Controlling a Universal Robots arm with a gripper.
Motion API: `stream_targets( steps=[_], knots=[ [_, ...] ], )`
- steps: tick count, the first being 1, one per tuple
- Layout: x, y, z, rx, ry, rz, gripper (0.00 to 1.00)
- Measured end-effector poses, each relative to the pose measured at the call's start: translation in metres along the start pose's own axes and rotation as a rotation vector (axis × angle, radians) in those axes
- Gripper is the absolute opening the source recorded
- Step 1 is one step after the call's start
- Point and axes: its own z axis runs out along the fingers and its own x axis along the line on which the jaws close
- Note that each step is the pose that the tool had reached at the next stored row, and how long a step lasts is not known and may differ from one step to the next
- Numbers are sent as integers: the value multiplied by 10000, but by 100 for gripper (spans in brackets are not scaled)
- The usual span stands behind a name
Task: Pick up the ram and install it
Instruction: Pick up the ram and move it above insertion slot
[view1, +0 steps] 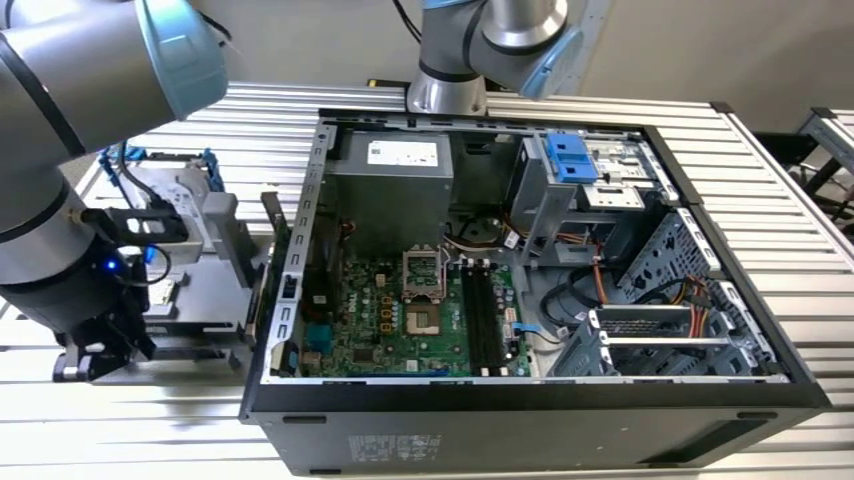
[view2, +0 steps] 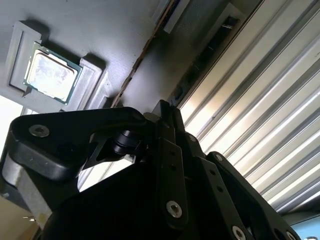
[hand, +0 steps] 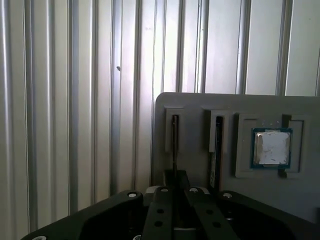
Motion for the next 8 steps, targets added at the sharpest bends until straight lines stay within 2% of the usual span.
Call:
stream_targets(
  steps=[8],
  knots=[
    [-4, 1, -127, 8, 0, -18, 0]
  ],
)
